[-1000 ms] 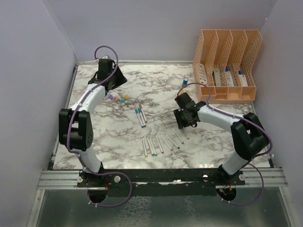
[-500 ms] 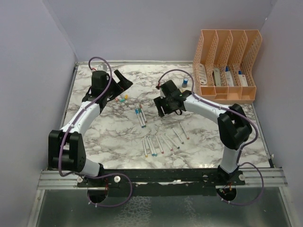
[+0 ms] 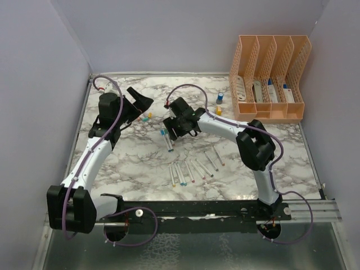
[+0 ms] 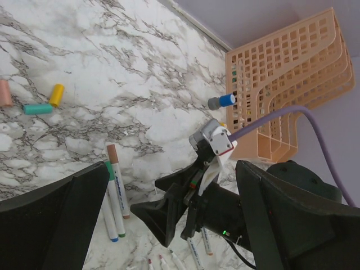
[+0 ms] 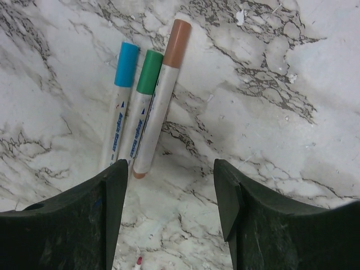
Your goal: Open the pen caps
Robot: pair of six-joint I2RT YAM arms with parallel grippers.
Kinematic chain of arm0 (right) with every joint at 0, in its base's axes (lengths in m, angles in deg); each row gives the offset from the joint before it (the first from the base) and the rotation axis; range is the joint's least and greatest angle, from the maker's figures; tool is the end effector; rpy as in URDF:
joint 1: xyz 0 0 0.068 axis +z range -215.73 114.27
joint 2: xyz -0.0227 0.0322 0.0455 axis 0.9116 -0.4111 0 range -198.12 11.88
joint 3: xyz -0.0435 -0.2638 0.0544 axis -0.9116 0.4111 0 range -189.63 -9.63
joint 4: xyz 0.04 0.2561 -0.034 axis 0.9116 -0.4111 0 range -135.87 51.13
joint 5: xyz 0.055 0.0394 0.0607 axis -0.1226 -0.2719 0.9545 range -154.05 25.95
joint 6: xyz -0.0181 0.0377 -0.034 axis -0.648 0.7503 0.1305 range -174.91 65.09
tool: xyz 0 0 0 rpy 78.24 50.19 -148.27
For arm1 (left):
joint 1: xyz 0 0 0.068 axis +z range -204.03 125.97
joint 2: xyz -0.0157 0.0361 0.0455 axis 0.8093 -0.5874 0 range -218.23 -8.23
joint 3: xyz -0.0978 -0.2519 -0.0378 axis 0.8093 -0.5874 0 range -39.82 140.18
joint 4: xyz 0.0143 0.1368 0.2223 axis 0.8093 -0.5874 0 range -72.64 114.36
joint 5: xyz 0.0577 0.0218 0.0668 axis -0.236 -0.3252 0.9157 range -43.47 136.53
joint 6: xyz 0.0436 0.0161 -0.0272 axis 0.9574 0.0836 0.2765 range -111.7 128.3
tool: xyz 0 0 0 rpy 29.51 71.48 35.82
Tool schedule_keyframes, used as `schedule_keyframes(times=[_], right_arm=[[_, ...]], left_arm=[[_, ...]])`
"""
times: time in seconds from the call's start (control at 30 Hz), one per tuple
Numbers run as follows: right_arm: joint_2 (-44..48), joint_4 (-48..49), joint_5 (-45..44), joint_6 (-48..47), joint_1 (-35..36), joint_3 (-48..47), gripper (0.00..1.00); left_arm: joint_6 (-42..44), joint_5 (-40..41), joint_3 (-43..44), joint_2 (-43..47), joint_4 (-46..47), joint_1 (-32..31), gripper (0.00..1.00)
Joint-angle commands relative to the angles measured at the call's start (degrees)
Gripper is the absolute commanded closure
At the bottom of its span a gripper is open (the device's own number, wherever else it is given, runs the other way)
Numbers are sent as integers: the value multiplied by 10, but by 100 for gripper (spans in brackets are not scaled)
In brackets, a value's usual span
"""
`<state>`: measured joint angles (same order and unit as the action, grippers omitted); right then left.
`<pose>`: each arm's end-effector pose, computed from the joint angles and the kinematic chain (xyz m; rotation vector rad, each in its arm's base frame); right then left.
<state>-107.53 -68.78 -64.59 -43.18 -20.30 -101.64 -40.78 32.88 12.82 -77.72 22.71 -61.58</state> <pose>0.3188 0.3232 0.1918 -0.7542 2.5026 0.3558 0.2788 -0.0455 0.3128 -0.5420 1.9110 -0.8844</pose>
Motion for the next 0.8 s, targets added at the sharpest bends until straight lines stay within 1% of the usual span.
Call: schedule_keyframes(times=[0.0, 0.2, 0.47, 0.77], right_arm=[[-31, 7, -4, 9, 8, -35, 40], [-49, 9, -16, 16, 11, -43, 45], [-61, 7, -14, 16, 12, -45, 47], [-80, -8, -46, 16, 19, -55, 49]], left_arm=[[-25, 19, -24, 46, 16, 5, 1], [-29, 18, -38, 71, 7, 5, 1], [-30, 18, -48, 80, 3, 5, 1], [-29, 19, -51, 80, 2, 7, 1]])
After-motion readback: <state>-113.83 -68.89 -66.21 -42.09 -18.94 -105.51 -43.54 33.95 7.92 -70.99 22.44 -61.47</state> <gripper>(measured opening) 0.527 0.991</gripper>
